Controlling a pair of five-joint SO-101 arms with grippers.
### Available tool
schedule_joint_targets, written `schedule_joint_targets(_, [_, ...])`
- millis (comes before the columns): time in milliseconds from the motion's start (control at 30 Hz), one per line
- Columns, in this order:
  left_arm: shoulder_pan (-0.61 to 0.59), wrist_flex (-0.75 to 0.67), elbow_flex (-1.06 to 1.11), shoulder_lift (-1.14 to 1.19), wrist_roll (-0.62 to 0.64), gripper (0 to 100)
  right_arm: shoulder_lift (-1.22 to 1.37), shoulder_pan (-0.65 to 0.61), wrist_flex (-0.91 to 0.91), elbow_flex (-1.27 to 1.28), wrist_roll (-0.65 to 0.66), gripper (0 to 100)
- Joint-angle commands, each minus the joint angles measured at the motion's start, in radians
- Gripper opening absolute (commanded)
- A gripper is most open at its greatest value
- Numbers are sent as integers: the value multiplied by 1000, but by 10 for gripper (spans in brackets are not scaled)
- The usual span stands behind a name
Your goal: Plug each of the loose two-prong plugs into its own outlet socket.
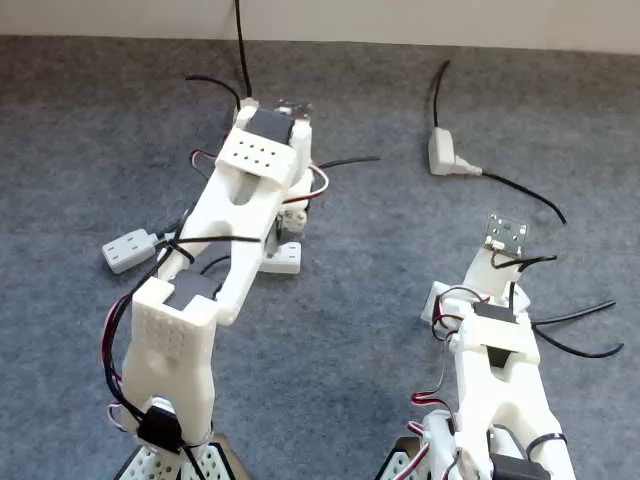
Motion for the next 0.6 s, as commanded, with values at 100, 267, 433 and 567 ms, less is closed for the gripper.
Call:
schedule_joint_targets(100, [-35,8,-45,-91,26,6,-21,5,-21,-10,-12,9])
schedule_joint_targets(267, [-2,5,-58,-222,193,6,-21,5,-21,-10,-12,9])
schedule_joint_targets(433, [64,-34,7,-269,276,6,-19,5,-21,-10,-12,9])
schedule_joint_targets(567, [64,-189,188,-278,470,6,-19,5,-21,-10,-12,9])
